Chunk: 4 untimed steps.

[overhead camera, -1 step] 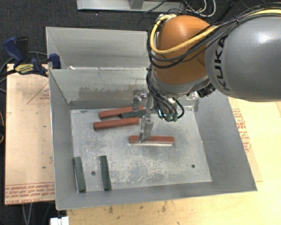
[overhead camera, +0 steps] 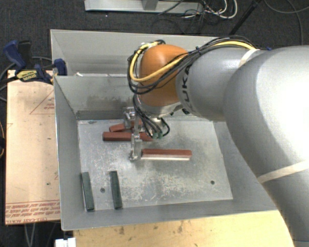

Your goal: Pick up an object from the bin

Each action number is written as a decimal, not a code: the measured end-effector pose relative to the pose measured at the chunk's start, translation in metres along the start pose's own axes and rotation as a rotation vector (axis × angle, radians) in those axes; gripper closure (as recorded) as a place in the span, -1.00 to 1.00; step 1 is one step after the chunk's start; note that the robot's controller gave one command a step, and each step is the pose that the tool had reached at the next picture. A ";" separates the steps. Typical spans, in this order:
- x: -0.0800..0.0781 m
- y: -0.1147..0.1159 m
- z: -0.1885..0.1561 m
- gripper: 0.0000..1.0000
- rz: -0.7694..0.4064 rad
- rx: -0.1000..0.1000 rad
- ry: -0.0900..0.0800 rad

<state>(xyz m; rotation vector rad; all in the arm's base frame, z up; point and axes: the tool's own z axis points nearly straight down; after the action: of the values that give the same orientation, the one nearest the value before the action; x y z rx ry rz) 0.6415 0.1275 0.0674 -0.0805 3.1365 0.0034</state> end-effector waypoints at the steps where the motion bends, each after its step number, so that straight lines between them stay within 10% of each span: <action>1: 0.007 0.018 -0.034 -1.00 -0.091 0.000 -0.001; 4: 0.006 -0.004 -0.005 -1.00 0.080 -0.001 -0.001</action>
Offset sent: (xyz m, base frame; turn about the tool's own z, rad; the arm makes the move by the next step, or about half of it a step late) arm -0.0090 0.0162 0.0326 -0.0920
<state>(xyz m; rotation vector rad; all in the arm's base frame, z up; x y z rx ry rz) 0.6357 0.1237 0.0724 0.0447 3.1365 0.0048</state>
